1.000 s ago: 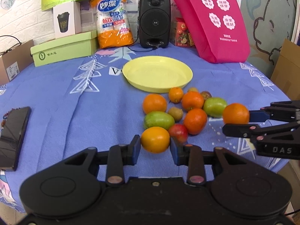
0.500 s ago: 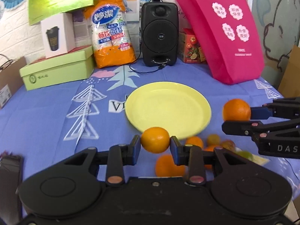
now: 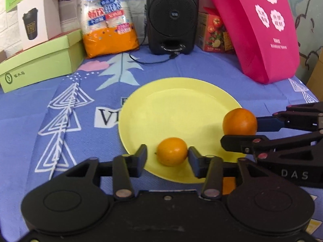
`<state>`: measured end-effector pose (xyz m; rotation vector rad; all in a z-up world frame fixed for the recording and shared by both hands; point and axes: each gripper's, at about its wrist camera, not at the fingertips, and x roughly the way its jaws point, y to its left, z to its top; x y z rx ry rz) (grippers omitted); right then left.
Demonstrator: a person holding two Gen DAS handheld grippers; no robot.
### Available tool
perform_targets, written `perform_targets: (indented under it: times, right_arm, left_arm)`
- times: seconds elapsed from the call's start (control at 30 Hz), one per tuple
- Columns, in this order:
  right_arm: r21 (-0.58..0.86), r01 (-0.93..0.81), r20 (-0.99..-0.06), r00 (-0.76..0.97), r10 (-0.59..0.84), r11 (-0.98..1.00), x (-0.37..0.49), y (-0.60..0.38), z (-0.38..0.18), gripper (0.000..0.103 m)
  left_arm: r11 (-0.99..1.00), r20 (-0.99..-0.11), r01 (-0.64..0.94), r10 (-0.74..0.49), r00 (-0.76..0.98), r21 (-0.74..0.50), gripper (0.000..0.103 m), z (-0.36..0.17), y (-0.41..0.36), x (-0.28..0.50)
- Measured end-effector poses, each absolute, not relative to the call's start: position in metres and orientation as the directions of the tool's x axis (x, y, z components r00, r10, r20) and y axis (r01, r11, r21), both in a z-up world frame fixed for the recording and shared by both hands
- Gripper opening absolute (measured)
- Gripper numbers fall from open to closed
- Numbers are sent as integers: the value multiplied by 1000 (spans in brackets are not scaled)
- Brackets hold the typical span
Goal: Organize fruits
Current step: 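Carry both held oranges over the yellow plate, then open both tools to drop the oranges onto the plate, then withdraw both tools from the plate back toward the fruit pile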
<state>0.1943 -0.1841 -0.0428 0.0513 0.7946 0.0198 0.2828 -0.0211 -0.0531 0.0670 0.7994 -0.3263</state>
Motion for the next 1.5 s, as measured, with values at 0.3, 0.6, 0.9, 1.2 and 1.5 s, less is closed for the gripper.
perform_targets:
  times: [0.3, 0.6, 0.9, 1.2, 1.5]
  right_arm:
    - [42, 30, -675, 738, 6, 999, 185, -188, -25, 53]
    - [59, 19, -640, 768, 24, 998, 132, -187, -4, 60]
    - [79, 32, -665, 746, 28, 996, 67, -187, -15, 68]
    - [79, -7, -708, 704, 61, 997, 40, -170, -31, 68]
    - [39, -14, -743, 668, 38, 999, 36, -166, -44, 68]
  left_arm:
    - [964, -663, 256, -242, 709, -78, 82, -31, 10, 259]
    - [962, -634, 260, -251, 732, -80, 82, -14, 39, 189]
    - [956, -660, 272, -274, 700, -108, 78, -23, 45, 132]
    - [934, -692, 314, -341, 637, -171, 78, -33, 31, 112]
    - [901, -721, 378, -405, 563, -211, 52, -44, 6, 107]
